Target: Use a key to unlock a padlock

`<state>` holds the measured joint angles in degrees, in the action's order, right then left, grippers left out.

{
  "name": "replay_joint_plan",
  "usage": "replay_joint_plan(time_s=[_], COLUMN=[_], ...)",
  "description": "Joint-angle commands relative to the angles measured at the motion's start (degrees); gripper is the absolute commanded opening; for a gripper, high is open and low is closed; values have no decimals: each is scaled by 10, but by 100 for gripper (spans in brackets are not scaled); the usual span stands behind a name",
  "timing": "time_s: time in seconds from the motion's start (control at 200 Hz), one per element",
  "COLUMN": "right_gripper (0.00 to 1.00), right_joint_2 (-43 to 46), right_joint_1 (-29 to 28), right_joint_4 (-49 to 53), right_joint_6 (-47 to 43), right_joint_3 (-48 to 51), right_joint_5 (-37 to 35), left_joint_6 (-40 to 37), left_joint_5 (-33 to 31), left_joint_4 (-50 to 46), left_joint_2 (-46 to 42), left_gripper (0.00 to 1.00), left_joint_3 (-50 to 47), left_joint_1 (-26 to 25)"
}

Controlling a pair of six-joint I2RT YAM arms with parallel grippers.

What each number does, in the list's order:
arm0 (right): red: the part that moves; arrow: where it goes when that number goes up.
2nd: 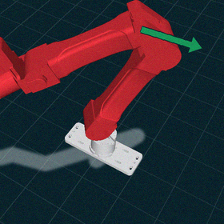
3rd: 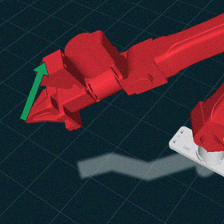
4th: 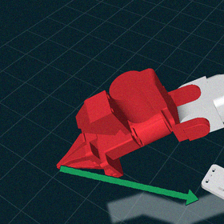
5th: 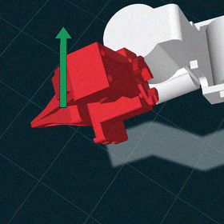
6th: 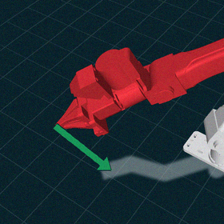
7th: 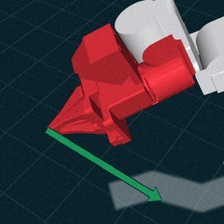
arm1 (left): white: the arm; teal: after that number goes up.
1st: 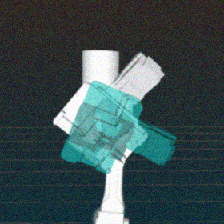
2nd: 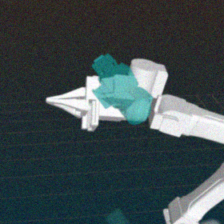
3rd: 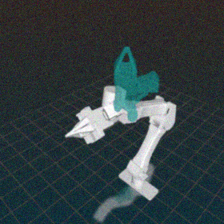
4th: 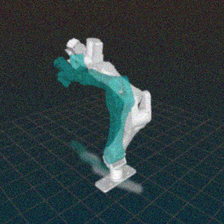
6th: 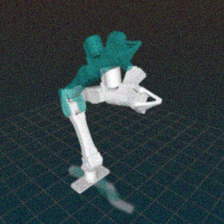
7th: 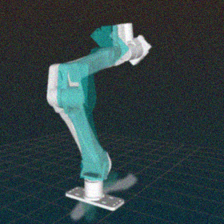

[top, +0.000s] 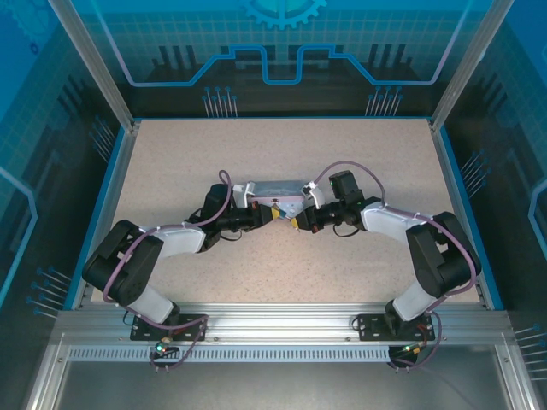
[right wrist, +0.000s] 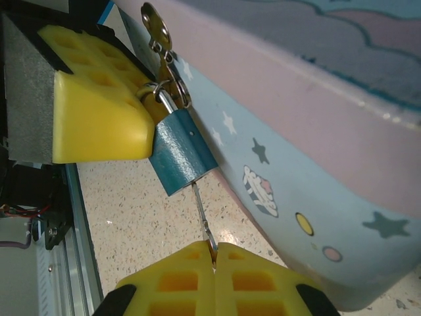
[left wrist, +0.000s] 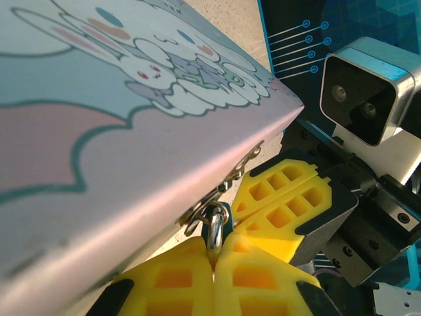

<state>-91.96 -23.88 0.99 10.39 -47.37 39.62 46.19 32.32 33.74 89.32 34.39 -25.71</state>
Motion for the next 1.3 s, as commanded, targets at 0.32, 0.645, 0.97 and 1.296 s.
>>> replay_joint_plan(time_s=[0.32, 0.645, 0.97, 1.296], right_gripper=[0, 0, 0, 0], right_joint_2=[-17, -38, -74, -94], right_joint_1=[11, 26, 30, 30], right_joint_4=[-75, -182, -205, -238], right_joint_6=[24, 82, 90, 107], right_joint_3=[-16, 7, 5, 7], right_joint_5=[37, 89, 97, 106], left_joint_6=[-24, -8, 39, 50], left_joint_5=[43, 57, 62, 62], left_joint_4=[11, 42, 108, 124], left_joint_2=[-8, -12, -6, -5], left_gripper=[0, 0, 0, 0], left_joint_3=[21, 19, 8, 3], left_joint_1=[3, 4, 3, 3])
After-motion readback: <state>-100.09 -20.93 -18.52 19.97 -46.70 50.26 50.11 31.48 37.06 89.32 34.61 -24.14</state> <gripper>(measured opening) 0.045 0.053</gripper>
